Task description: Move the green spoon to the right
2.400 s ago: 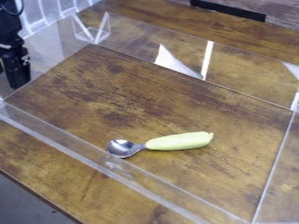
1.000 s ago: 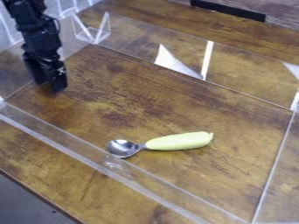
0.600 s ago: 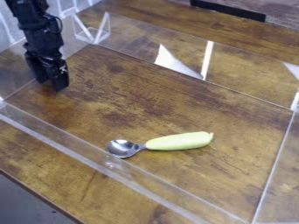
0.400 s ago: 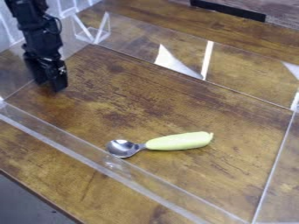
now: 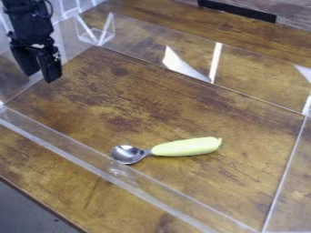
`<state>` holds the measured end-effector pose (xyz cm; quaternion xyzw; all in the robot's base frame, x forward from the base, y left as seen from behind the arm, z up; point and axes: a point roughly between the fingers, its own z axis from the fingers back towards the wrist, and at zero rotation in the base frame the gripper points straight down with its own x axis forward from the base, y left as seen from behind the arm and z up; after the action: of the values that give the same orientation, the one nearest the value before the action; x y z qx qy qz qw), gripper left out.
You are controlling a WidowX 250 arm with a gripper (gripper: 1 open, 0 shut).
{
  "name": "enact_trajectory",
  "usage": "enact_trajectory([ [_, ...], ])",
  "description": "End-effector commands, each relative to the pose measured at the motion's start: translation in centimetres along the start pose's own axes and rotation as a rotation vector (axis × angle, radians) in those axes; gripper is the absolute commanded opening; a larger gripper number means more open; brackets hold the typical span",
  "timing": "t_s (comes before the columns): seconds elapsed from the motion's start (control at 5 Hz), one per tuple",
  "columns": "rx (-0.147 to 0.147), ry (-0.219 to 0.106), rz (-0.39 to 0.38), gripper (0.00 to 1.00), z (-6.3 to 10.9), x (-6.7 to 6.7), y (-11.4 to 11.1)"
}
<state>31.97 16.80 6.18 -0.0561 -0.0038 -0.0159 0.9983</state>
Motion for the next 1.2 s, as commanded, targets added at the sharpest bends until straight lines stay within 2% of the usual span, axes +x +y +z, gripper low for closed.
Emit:
enact_trajectory([
  [0.0,0.056,-0.088,0.059,1.0,4.0,0.7,-0.5],
  [0.2,0.049,-0.061,0.068,1.0,2.3,0.6,-1.2],
  [0.4,0.044,-0.041,0.002,1.0,1.2,0.7,-3.3],
  [0.8,0.041,-0.057,-0.347,1.0,1.7,1.7,-11.6],
  [1.0,0.048,-0.084,-0.505,1.0,1.8,0.9,-15.9],
])
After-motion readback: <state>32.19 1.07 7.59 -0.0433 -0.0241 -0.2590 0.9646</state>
